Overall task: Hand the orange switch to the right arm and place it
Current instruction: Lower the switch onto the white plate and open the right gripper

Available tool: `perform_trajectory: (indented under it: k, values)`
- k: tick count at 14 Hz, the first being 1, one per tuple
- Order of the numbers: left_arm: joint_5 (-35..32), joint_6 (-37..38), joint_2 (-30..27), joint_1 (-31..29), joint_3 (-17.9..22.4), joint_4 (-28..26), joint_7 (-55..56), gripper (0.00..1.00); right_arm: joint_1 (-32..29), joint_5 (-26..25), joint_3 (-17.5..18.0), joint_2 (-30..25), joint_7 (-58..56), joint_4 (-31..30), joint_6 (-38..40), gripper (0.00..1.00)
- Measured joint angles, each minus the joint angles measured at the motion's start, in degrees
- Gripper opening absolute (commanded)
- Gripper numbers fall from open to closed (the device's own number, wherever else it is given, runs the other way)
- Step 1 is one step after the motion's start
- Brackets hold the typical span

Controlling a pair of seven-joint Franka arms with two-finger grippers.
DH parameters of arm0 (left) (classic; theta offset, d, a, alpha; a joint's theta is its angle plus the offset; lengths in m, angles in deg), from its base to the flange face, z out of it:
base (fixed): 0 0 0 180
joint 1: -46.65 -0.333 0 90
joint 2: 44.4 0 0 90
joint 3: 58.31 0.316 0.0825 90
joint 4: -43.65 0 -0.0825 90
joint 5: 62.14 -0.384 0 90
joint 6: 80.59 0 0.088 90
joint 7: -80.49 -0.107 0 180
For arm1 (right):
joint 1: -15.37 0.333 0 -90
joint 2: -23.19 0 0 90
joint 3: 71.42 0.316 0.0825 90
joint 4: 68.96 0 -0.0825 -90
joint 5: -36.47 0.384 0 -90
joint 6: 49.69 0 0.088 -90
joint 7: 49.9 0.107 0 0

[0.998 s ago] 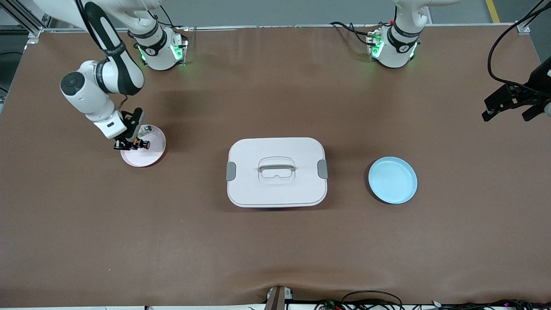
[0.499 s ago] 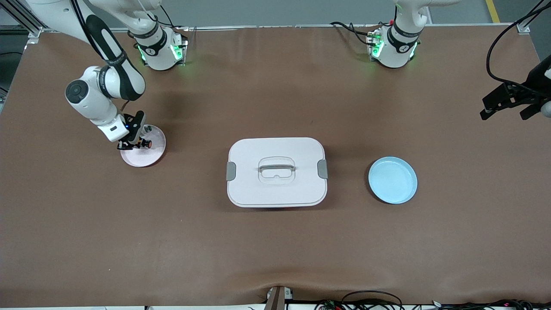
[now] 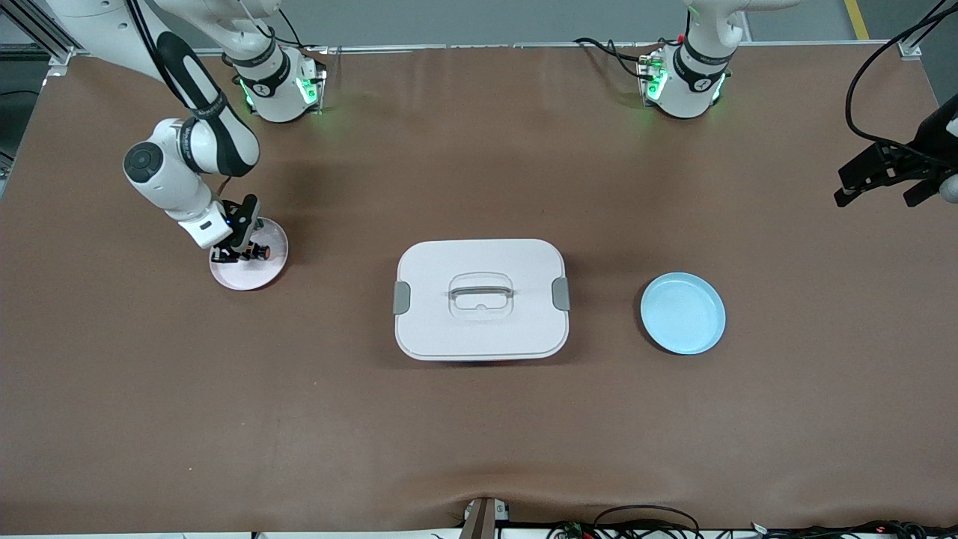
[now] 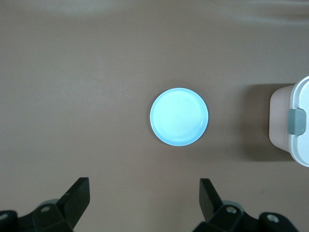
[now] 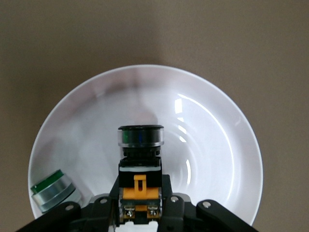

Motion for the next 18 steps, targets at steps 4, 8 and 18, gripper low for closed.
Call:
perform_trajectory:
  k: [4,8,18]
  values:
    - [0.0,0.0,0.0,0.0,0.0,0.0,0.0,1.0,0.5,2.9,0.2,0.2,0.0,0.3,-0.2,1.0]
    - [0.0,0.0,0.0,0.0,0.0,0.0,0.0,1.0,1.4,5.6,0.2,0.7,-0.1,1.5,-0.2,1.0]
    - [0.0,0.1,0.1,0.0,0.0,0.2,0.0,1.0,1.6,9.5,0.1,0.7,-0.1,3.7,8.1,1.0]
